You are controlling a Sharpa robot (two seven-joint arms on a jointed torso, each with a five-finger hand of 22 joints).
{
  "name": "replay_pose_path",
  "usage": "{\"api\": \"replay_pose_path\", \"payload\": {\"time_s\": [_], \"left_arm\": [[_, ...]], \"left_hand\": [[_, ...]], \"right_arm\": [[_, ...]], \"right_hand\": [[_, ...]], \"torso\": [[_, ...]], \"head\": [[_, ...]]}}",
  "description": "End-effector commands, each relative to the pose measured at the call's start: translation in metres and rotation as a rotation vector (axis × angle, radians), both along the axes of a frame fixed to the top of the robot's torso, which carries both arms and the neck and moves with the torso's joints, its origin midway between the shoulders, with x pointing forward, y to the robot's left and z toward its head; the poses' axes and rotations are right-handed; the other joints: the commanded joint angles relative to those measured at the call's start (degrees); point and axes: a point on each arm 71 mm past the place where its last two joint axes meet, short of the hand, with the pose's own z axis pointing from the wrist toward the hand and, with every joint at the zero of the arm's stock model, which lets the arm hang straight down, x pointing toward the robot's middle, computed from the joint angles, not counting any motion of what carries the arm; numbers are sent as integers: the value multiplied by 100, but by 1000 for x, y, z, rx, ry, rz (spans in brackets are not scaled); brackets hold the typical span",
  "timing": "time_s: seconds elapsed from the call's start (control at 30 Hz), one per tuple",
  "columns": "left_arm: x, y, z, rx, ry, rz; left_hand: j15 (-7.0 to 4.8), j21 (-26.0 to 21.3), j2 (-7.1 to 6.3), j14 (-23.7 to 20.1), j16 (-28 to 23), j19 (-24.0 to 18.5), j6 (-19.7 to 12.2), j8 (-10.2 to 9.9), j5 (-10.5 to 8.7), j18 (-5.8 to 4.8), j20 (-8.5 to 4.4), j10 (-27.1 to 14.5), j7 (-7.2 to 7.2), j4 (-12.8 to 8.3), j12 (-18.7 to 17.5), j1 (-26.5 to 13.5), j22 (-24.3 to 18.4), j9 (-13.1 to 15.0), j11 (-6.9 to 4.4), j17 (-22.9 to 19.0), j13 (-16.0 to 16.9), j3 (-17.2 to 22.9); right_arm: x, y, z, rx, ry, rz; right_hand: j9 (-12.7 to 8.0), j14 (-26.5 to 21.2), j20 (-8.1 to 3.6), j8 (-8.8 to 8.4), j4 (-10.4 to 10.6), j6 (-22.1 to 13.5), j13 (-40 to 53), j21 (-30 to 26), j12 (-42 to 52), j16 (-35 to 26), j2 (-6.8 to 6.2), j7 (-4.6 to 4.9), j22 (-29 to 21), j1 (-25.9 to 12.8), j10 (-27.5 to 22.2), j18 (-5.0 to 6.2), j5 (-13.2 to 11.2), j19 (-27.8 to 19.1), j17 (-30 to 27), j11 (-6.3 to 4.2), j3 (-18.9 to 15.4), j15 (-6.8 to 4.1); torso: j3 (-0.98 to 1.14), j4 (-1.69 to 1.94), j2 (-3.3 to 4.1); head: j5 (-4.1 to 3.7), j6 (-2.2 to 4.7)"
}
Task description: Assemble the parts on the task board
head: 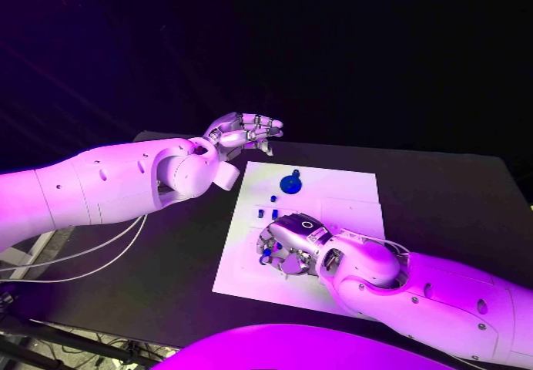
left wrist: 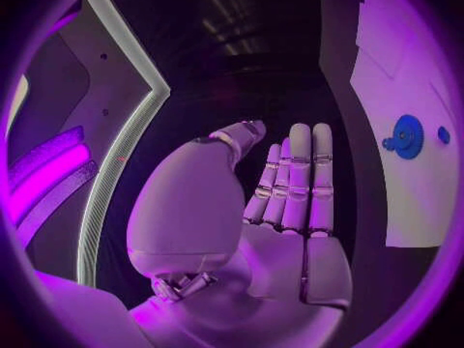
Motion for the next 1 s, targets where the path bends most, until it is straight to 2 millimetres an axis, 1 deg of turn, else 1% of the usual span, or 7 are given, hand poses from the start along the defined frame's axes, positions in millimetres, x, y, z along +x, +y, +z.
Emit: {"api": "replay_pose_path", "payload": {"time_s": [0.03,0.2,0.6,0.73,0.83,0.87,1.0], "left_arm": [[-1,-2,1,-8,-7,-19],[-1,-2,1,-8,-6,-18],[-1,-2,1,-7,-5,-18],[-1,-2,1,-7,-3,-20],[0,-3,0,-7,-2,-20],[0,-3,0,-7,-2,-20],[0,-3,0,-6,0,-21]], "left_hand": [[-4,-20,36,-30,34,27,-23,37,-4,76,-2,-28,290,22,35,15,-9,-6,3,-6,-4,3],[-4,-20,36,-30,34,27,-23,37,-4,76,-2,-28,290,22,35,15,-9,-6,3,-6,-4,3],[-4,-20,36,-30,34,27,-23,37,-4,76,-2,-28,290,22,35,15,-9,-6,3,-6,-4,3],[-3,-25,36,-32,36,30,-29,46,-4,76,0,-34,291,25,44,18,-13,-6,4,-8,-5,2],[-3,-25,36,-32,36,30,-29,46,-4,76,0,-34,291,25,44,18,-13,-6,4,-8,-5,2],[-3,-25,36,-32,36,30,-29,46,-4,76,0,-34,291,25,44,18,-13,-6,4,-8,-5,2],[-3,-26,36,-33,37,30,-30,47,-4,76,0,-35,291,26,45,19,-14,-6,4,-8,-5,2]], "right_arm": [[-1,0,-3,-39,-11,19],[-1,0,-4,-51,-11,19],[0,2,-10,-88,-27,3],[-2,4,-11,-86,-25,11],[-4,7,-12,-76,-18,24],[-5,8,-12,-72,-17,28],[-6,9,-12,-63,-13,34]], "right_hand": [[3,185,-32,37,-681,30,258,-3,11,0,68,12,1124,6,362,-102,15,125,-9,-316,708,-35],[3,185,-32,37,-681,30,258,-3,11,0,68,12,1124,6,362,-102,15,125,-9,-316,708,-35],[9,185,-29,40,-705,30,270,-24,1,-1,68,14,1118,-27,367,-97,19,115,-14,-315,735,-32],[11,182,-24,31,-724,5,280,-49,-21,-10,64,27,1110,-80,351,-92,27,103,-31,-306,758,-26],[10,164,2,-10,-741,-97,296,-252,-100,-44,-1,63,1057,-262,245,-56,89,24,-85,-272,720,6],[0,156,22,-54,-731,-186,293,-328,-159,-58,-46,89,1037,-368,157,-43,194,-7,-107,-243,667,30],[-28,159,99,-167,-637,-430,205,-680,-412,-41,-223,133,946,-681,-250,13,201,-139,-97,-137,520,125]], "torso": [[-4,1,3],[-4,-7,-2],[-1,-3,0],[-4,1,-2],[-3,-2,-1],[-2,-3,-1],[-3,-2,-3]], "head": [[1,4],[18,-5],[20,-23],[-14,-23],[-1,-14],[-1,-12],[-42,-6]]}}
